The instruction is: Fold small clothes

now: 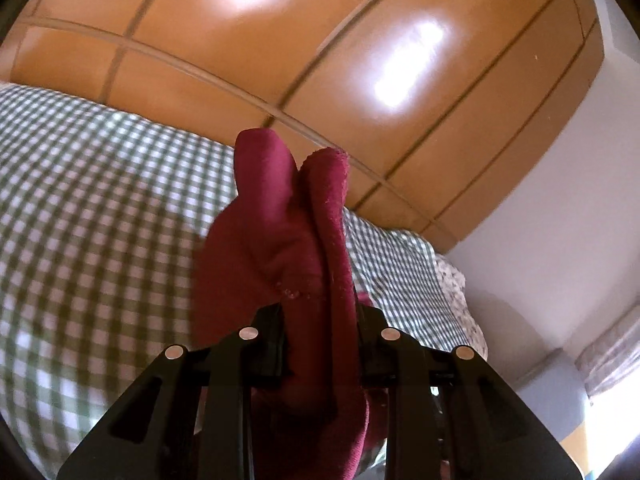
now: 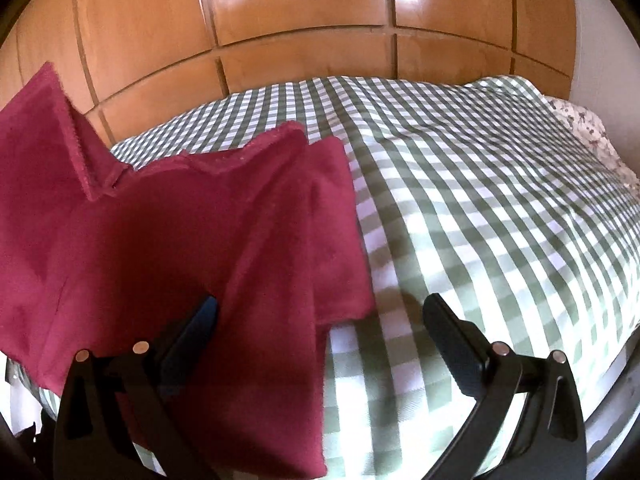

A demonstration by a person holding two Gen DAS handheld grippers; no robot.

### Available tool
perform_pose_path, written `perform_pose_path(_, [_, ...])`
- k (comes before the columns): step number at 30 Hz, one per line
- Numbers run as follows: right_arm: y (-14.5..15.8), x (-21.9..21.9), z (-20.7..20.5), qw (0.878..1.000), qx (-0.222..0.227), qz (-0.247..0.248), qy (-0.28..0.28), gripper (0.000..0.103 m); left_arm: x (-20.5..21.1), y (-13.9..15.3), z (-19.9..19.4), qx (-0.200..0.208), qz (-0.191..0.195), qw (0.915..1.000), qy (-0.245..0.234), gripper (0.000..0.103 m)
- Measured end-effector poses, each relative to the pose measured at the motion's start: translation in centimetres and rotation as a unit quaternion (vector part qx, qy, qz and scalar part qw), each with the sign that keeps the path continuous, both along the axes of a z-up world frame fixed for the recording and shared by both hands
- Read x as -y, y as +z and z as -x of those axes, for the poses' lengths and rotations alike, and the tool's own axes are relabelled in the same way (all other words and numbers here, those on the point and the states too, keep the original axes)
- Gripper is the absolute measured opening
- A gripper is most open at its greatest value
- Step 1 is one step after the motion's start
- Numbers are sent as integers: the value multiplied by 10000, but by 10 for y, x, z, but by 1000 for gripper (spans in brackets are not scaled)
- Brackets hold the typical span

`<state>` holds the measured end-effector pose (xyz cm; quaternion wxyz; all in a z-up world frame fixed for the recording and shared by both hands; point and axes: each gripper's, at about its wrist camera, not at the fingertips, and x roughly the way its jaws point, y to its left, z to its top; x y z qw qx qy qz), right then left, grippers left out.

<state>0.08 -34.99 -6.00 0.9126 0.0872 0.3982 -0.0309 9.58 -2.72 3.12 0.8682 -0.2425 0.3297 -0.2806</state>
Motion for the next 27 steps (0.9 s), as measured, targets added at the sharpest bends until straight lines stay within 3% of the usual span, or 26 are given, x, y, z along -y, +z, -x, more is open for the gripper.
perform_pose_path(12, [-1, 9, 4, 9994, -57, -330, 29, 101, 105, -18, -21, -207, -472, 9963, -689, 23])
perform_pose_path(20, [1, 34, 24, 9990, -185, -278, -288, 101, 159, -45, -29, -445, -777, 9901, -1082, 23])
perform_pose_path(23, [-7, 43, 32, 9982, -163, -497, -307, 101, 179, -57, -30, -537, -908, 9874, -1175, 23])
perform_pose_path(27, [-7, 38, 32, 9992, -125, -291, -257, 101, 200, -70, -30, -670, -1076, 9829, -1336, 23])
